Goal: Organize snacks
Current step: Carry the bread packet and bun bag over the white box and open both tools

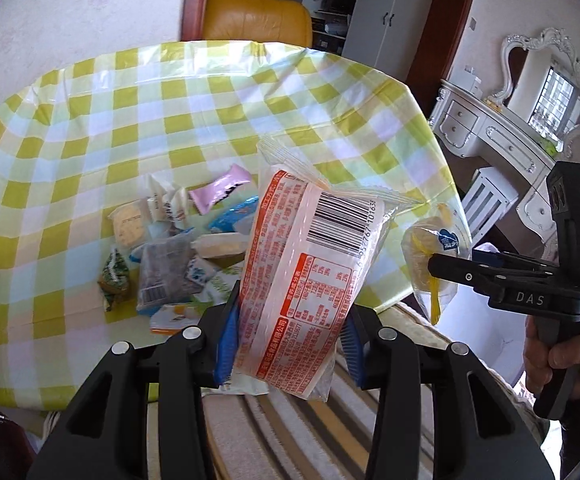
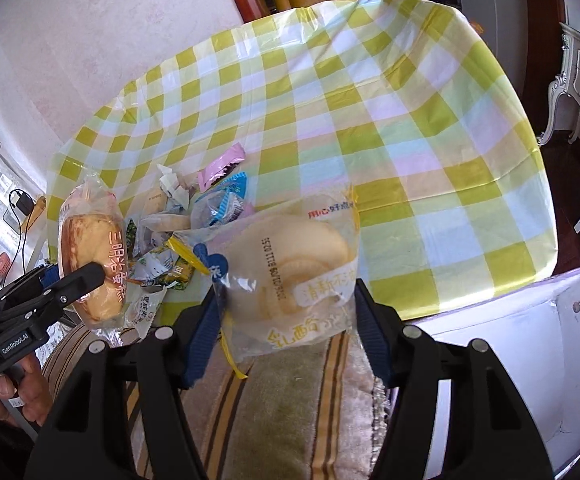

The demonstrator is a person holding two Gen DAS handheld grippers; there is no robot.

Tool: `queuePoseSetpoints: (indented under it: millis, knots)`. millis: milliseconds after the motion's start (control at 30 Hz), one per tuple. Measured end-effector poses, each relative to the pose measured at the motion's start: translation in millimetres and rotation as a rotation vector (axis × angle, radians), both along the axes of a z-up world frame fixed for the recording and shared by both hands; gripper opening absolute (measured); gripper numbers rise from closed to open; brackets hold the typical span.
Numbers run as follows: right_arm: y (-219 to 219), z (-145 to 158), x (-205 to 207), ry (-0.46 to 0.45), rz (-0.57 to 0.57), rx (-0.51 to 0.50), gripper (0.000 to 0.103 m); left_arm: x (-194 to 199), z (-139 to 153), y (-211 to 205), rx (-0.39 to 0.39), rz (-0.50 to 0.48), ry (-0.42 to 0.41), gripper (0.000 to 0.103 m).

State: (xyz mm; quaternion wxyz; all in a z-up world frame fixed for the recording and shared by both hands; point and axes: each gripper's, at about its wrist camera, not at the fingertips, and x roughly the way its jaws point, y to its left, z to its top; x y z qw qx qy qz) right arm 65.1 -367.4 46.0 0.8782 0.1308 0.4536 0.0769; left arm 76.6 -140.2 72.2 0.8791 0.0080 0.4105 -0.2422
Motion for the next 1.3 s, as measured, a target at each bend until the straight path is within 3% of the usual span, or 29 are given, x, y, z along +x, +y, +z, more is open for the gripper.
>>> queuePoseSetpoints:
  millis: [267, 433, 800, 1033, 1167, 1300]
  knots:
    - [-74, -14, -28, 0.042, -0.179, -0.047, 0.063, -3, -11, -94, -0.051, -0.199, 0.070, 0.042]
    - [-113, -32, -46, 0.084, -0.284, -0.066, 0.063, -4, -28, -147, -0.064, -0.305, 0.156, 0.042]
    - [-178, -98, -74, 0.231, -0.477, -0.105, 0.063, -7, -94, -265, 0.031, -0.464, 0.422, 0.043]
    - [-188, -130, -77, 0.298, -0.503, -0.076, 0.064, -8, -127, -295, 0.140, -0.473, 0.480, 0.043]
    - [-184, -133, -75, 0.316, -0.502, -0.082, 0.064, -3, -134, -296, 0.141, -0.458, 0.505, 0.045]
    - [-182, -128, -72, 0.313, -0.512, -0.096, 0.068, 1, -133, -290, 0.123, -0.430, 0.505, 0.055]
